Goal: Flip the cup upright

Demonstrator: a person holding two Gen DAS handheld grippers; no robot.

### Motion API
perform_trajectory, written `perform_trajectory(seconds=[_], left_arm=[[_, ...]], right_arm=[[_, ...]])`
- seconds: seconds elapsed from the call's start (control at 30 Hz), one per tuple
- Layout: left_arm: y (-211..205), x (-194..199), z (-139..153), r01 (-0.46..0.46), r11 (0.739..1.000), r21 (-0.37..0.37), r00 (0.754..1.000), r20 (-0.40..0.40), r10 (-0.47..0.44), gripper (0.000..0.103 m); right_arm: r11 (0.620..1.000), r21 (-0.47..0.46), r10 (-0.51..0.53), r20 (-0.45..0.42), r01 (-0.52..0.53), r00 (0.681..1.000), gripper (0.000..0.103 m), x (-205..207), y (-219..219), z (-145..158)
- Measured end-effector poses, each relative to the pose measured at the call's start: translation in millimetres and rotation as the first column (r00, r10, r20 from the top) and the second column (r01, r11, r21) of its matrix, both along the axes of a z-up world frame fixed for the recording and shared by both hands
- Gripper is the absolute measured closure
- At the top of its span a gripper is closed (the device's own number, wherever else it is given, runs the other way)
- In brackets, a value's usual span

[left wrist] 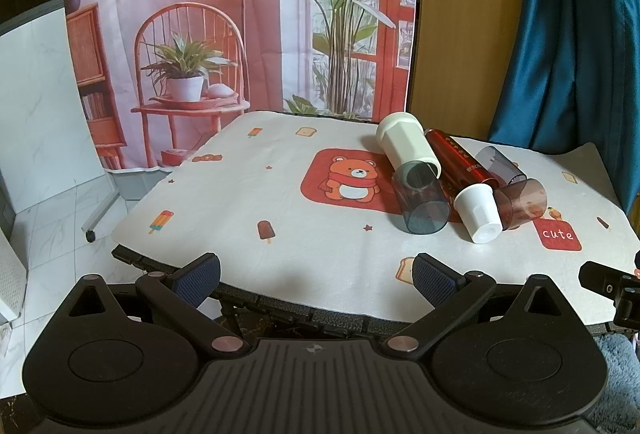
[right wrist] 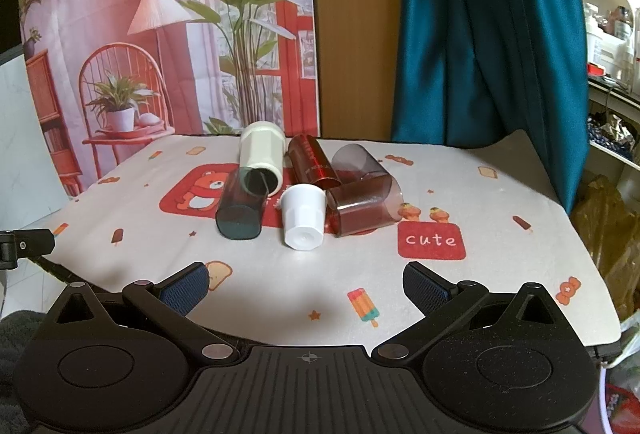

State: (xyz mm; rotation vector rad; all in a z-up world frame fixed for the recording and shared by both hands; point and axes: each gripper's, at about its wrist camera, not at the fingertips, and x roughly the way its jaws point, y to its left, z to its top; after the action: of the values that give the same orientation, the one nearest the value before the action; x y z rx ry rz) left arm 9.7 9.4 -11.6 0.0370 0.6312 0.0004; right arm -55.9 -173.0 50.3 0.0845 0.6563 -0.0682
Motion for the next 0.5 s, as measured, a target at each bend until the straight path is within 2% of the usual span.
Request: perform_trajectory(seconds=[0.5], left_arm=[[-0.1, 0.2, 0.8, -0.002, 1.0, 0.0, 1.0, -0.005, 0.002, 0.0]], right_arm=[[1.0, 0.001, 0.001, -0.003, -0.001, 1.0, 0.0, 0.3, -0.9, -4.2]])
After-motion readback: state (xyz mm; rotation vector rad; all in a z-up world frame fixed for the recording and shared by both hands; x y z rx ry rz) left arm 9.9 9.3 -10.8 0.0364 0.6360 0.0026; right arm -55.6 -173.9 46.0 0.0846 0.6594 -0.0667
